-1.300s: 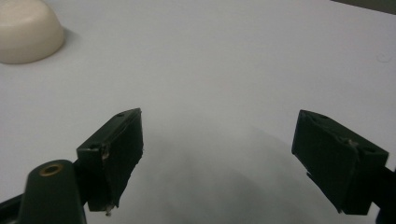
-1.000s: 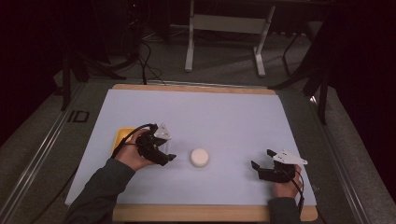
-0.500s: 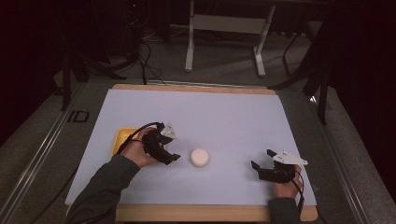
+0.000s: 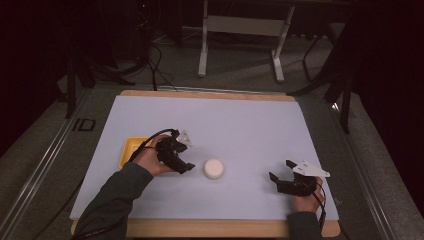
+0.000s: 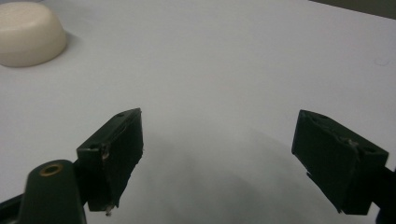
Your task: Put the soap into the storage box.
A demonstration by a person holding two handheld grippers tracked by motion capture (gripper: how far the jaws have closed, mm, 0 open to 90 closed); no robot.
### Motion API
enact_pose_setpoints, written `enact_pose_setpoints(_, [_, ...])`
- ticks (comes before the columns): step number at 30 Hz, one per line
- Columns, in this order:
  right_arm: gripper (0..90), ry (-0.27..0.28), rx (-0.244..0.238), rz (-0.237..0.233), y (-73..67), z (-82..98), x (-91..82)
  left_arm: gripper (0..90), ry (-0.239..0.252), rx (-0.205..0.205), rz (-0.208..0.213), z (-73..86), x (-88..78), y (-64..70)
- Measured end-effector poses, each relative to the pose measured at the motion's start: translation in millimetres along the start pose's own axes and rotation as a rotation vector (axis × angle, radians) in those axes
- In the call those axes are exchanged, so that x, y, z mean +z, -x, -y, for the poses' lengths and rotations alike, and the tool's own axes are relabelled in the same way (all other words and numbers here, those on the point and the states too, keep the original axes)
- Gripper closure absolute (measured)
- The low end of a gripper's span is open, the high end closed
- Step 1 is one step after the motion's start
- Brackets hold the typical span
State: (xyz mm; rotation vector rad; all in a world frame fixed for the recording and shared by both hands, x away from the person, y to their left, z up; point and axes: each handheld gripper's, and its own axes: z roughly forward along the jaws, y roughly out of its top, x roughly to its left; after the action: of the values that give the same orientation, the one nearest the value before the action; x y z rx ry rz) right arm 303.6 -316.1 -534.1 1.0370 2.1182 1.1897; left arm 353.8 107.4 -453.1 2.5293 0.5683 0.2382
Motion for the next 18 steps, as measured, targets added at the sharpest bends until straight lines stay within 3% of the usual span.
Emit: enact_pose_setpoints(18, [16.2,0.0,-0.003,0.0,-0.2,0.0,0.1,28.2,-0.015,0.022,0.024,-11.1,10.9,-0.5])
